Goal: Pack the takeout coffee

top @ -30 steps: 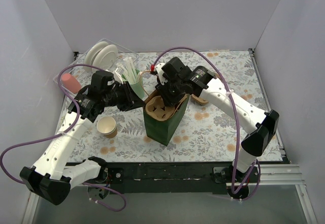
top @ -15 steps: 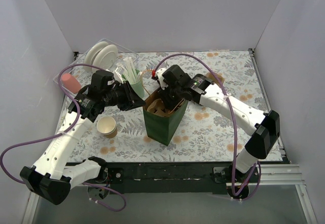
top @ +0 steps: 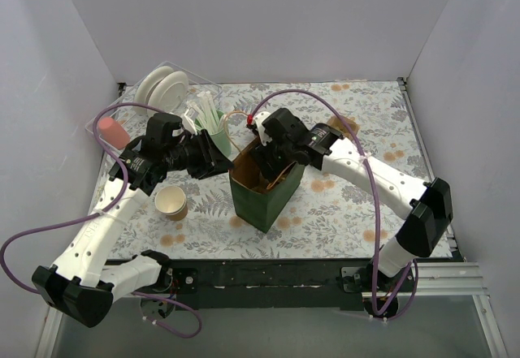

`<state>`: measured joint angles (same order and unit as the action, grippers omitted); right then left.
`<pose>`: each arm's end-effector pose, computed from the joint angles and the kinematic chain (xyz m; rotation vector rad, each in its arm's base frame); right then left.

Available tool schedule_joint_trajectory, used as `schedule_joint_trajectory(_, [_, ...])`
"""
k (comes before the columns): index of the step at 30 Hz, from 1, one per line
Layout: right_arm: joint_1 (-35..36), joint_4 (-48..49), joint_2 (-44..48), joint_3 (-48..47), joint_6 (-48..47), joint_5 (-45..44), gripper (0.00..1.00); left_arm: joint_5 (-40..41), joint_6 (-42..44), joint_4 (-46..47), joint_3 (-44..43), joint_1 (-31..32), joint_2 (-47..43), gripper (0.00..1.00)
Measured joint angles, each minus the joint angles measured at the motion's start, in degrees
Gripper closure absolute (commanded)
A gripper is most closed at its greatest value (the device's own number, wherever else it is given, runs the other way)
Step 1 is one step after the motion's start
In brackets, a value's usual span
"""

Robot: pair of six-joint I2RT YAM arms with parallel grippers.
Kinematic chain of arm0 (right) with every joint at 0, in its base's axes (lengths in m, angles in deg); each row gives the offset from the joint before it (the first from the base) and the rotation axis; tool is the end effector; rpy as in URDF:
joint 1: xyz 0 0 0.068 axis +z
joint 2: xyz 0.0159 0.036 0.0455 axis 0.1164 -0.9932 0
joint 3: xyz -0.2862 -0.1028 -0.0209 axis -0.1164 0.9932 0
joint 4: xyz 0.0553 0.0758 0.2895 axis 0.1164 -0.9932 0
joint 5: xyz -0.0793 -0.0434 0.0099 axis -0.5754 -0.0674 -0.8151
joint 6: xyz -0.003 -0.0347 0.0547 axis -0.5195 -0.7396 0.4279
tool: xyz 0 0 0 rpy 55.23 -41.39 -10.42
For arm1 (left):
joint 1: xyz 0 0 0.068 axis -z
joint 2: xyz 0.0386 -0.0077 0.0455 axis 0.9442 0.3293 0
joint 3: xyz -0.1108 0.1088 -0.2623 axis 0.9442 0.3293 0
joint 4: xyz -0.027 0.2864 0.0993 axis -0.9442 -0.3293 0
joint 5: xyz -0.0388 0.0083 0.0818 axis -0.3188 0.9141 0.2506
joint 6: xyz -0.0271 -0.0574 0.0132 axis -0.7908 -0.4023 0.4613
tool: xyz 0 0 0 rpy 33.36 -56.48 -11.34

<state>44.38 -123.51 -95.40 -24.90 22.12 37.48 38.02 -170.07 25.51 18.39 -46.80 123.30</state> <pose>0.2560 0.3102 0.3524 -0.9306 2.2742 0.3319 0.2195 -0.1197 0.3905 -1.0968 2.4183 -1.3040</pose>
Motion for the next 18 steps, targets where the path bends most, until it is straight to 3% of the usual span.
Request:
schedule_joint_trajectory(4, [0.0, -0.59, 0.28, -1.4, 0.31, -1.18, 0.14, 0.24, 0.09, -0.74, -0.11, 0.0, 0.0, 0.52])
schedule_joint_trajectory(11, [0.0, -3.08, 0.59, -9.68, 0.39, -3.1, 0.17, 1.22, 0.59, -2.49, -2.34, 0.0, 0.0, 0.42])
schedule_joint_trajectory(18, [-0.04, -6.86, 0.63, -20.65, 0.28, -3.41, 0.21, 2.32, 2.03, -3.89, -3.85, 0.0, 0.07, 0.4])
